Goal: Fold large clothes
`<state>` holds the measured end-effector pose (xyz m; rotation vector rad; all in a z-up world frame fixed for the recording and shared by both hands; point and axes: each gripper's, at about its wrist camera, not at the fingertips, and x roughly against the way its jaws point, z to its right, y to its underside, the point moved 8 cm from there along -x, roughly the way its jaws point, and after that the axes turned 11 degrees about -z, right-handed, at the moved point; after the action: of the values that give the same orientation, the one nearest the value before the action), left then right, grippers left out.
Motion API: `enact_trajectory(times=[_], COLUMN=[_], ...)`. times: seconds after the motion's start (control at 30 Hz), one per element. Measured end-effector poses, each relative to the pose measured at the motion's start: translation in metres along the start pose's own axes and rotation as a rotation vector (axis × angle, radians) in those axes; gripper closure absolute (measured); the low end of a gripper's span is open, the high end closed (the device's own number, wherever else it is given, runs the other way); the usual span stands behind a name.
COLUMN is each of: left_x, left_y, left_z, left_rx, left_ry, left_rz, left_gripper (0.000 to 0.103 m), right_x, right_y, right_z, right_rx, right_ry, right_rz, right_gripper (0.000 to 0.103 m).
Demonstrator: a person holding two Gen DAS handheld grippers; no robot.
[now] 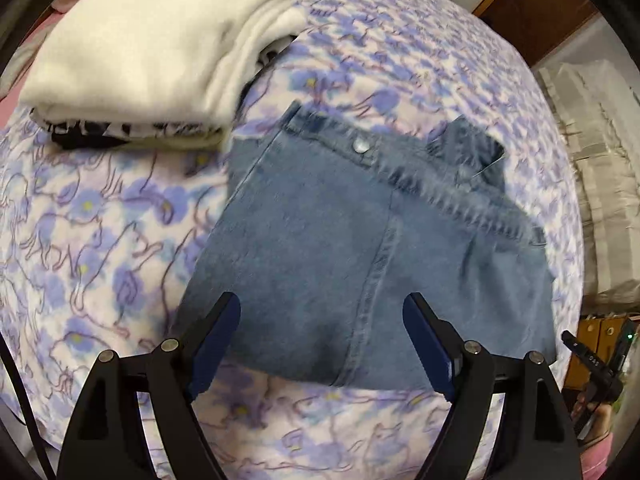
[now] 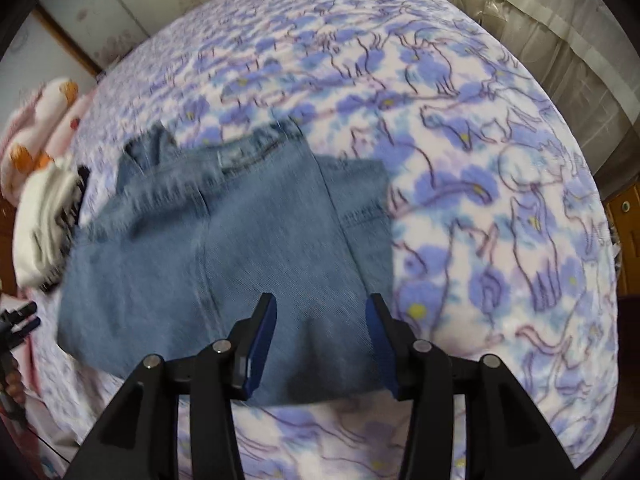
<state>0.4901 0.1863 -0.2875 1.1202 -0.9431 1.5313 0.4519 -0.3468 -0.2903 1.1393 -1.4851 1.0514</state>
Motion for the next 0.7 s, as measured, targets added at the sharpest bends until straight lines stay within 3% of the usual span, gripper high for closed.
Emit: enact_trajectory(times=[0.3,0.47,0.5,0.6,0.63,0.7], left_x=[-0.035,-0.053,-0.056,-0.063,-0.067,-0.073], left_y=[-0.002,-0.004,-0.005,-0.006,-0.005,-0.002], left_z=[-0.043,-0.058,-0.060,-0.065,-0.069,-0.075], left_rx=[0.074,0.093,0.086,0.047,0.037,0.043], left_ry=[-0.031,0.003,-0.003,-0.086,-0.128,-0.136], left_rz=[-0.058,-0.107,-0.110,-0.115,-0.130,-0.150], left_gripper=[0.021,0.021,0.021,0.021,0.021,0.021], right_x=[-0.031,-0.041,-0.041,-0.043,-0.044,-0.044], right_y=[0.021,0.024,0.024,0.024,0.025,0.027], right_z=[0.017,0.019,0.018,0.016,0.015,0.012], right_rx=[0.012,0.005,0.009,0.050,0.070,0.097], right_ry=[0.023,-0.014,-0.009,0.038,0.050,0.059], right_rz=[-0.085,-0.096,-0.097,-0.108,-0.113,-0.118], right_gripper=[0.057,0.059,0.063,0.088,0.089,0.091])
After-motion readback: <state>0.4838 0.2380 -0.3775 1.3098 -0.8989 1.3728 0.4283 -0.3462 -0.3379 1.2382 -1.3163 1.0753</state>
